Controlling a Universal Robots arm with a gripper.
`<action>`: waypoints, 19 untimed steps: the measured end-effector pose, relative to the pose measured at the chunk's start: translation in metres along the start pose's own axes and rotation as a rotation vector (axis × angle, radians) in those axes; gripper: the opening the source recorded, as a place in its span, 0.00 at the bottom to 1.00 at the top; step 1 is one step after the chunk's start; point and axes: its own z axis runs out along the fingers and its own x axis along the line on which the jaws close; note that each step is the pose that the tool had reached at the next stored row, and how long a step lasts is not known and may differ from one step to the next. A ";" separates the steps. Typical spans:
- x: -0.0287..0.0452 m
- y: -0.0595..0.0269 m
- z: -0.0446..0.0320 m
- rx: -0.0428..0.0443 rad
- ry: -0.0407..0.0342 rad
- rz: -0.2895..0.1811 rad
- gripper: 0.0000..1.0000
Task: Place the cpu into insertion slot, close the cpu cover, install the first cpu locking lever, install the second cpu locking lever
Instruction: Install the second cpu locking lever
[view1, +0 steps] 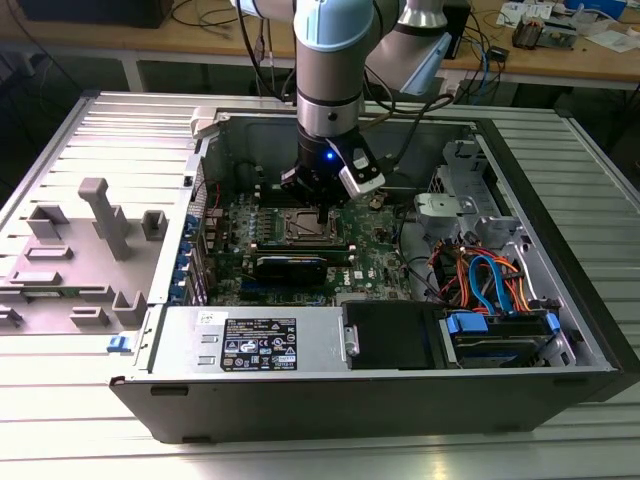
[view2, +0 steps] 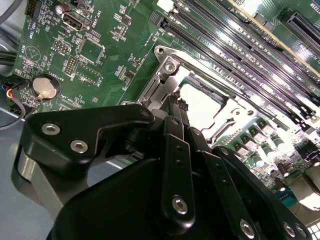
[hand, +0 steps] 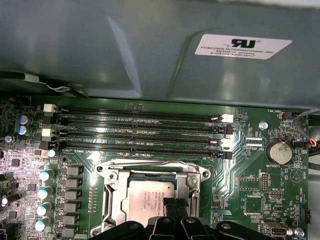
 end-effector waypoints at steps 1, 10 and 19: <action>0.0000 0.0000 -0.0001 -0.0001 0.0000 0.000 0.11; 0.0001 -0.0017 -0.0004 0.0000 0.0000 0.000 0.11; -0.0003 -0.0033 -0.0132 -0.0003 0.0003 0.000 0.11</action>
